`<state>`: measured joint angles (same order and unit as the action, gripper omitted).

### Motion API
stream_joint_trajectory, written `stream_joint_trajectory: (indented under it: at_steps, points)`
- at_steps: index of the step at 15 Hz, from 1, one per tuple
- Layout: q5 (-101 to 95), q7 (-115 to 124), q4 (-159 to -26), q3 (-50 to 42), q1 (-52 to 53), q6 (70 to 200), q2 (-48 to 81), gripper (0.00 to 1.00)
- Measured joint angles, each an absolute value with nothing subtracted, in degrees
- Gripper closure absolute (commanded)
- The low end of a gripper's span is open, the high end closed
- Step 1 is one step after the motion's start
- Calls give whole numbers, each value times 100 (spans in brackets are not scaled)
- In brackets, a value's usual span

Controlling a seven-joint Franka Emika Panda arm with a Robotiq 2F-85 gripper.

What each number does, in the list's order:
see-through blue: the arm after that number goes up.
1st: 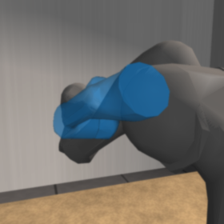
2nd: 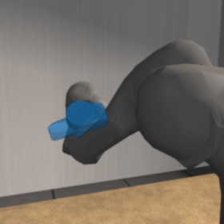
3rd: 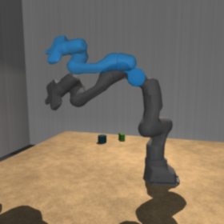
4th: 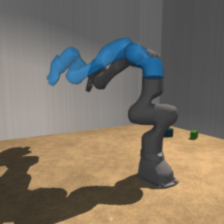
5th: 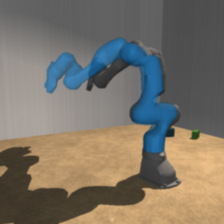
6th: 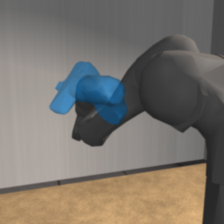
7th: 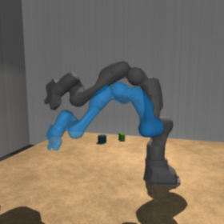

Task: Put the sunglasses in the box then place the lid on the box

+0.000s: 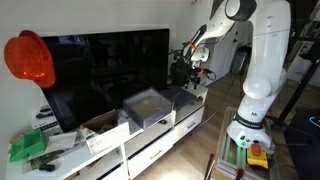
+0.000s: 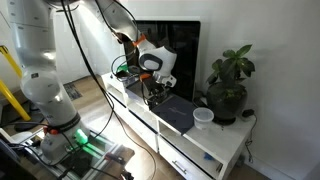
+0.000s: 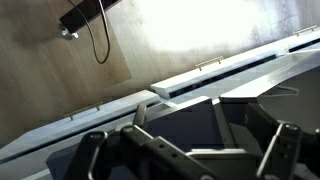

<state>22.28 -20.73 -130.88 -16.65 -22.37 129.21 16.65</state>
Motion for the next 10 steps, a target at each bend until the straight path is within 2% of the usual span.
stream_joint_trajectory:
  at_steps: [6, 10]
  points:
    - [2701, -2162, -12422, -1650, -3163, 12997, 2872, 0]
    - [3390, -2230, -11769, -1249, -4056, 12956, 3780, 0]
